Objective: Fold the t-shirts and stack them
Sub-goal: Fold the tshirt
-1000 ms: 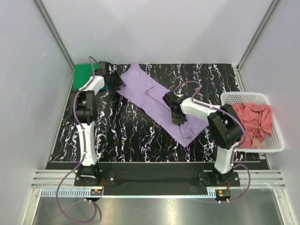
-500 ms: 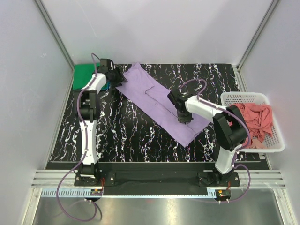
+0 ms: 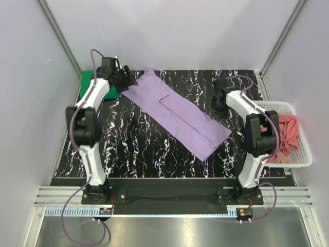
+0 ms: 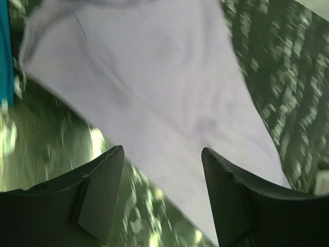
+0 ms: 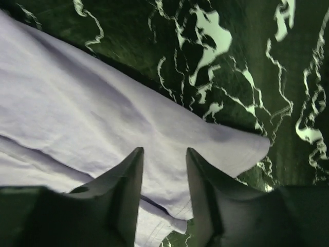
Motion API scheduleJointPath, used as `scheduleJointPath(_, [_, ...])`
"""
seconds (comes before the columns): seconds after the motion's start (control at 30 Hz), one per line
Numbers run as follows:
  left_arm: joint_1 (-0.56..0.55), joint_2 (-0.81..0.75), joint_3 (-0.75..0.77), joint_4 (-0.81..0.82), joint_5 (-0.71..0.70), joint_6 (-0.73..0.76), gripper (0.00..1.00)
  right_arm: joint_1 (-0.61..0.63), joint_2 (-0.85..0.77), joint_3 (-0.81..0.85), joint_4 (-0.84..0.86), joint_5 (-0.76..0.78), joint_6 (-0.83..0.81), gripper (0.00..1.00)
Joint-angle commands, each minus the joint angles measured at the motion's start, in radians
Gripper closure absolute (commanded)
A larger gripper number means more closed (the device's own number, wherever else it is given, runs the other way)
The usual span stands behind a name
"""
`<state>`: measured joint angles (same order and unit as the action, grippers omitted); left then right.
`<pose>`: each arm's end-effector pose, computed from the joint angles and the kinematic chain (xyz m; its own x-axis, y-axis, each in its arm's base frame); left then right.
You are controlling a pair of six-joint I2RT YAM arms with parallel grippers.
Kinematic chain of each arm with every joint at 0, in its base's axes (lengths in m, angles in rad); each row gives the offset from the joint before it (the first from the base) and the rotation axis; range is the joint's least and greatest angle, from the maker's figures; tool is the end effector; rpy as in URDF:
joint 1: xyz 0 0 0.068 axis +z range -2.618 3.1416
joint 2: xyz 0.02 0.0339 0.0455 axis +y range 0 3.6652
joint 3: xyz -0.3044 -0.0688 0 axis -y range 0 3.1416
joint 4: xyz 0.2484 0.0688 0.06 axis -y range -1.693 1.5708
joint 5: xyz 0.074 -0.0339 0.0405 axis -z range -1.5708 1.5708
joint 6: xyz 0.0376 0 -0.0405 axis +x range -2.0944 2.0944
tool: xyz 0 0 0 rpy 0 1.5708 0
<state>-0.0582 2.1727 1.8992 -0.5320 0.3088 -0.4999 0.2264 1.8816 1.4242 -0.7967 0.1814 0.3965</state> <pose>0.5223 -0.0419 0.2759 -0.7592 -0.4132 -0.5029 -0.1120 0.8441 -0.5244 0.3884 0.0825 0.2420 -0.9183 0.1783 -0.3535 0.2045 0.9781 -0.0379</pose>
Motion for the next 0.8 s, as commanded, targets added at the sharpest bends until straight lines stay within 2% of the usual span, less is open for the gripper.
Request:
scheduleJointPath(0.0, [-0.092, -0.352, -0.205, -0.002, -0.036, -0.026, 0.34, -0.054, 0.005, 0.083, 0.041, -0.25, -0.122, 0.51])
scheduleJointPath(0.03, [-0.148, -0.411, -0.35, 0.01, -0.046, -0.07, 0.36, -0.065, 0.01, 0.102, 0.016, -0.263, -0.131, 0.5])
scheduleJointPath(0.1, [-0.218, -0.506, -0.519, 0.1, -0.051, -0.231, 0.4, -0.088, 0.019, 0.148, -0.002, -0.302, -0.137, 0.49])
scheduleJointPath(0.17, [-0.352, -0.622, -0.709, 0.153, -0.095, -0.345, 0.45, -0.104, 0.022, 0.169, -0.032, -0.312, -0.131, 0.48])
scheduleJointPath(0.2, [-0.402, -0.649, -0.754, 0.215, -0.108, -0.45, 0.46, -0.105, 0.016, 0.183, -0.039, -0.309, -0.125, 0.48])
scheduleJointPath(0.23, [-0.498, -0.668, -0.797, 0.243, -0.125, -0.498, 0.46, -0.105, 0.007, 0.188, -0.05, -0.309, -0.12, 0.48])
scheduleJointPath(0.27, [-0.549, -0.689, -0.839, 0.262, -0.195, -0.541, 0.46, -0.105, -0.002, 0.191, -0.058, -0.306, -0.117, 0.48])
scheduleJointPath(0.33, [-0.685, -0.677, -0.848, 0.286, -0.297, -0.639, 0.46, -0.108, -0.027, 0.22, -0.105, -0.26, -0.107, 0.47])
scheduleJointPath(0.5, [-0.905, -0.584, -0.798, 0.32, -0.438, -0.804, 0.44, -0.128, -0.082, 0.265, -0.185, -0.206, -0.087, 0.46])
scheduleJointPath(0.6, [-0.971, -0.498, -0.778, 0.34, -0.467, -0.919, 0.43, -0.159, -0.137, 0.211, -0.176, -0.227, -0.076, 0.46])
scheduleJointPath(0.67, [-1.031, -0.461, -0.787, 0.413, -0.474, -0.986, 0.43, -0.167, -0.173, 0.176, -0.176, -0.218, -0.082, 0.46])
scheduleJointPath(0.77, [-1.092, -0.389, -0.76, 0.45, -0.496, -1.039, 0.43, -0.176, -0.219, 0.139, -0.177, -0.22, -0.067, 0.47])
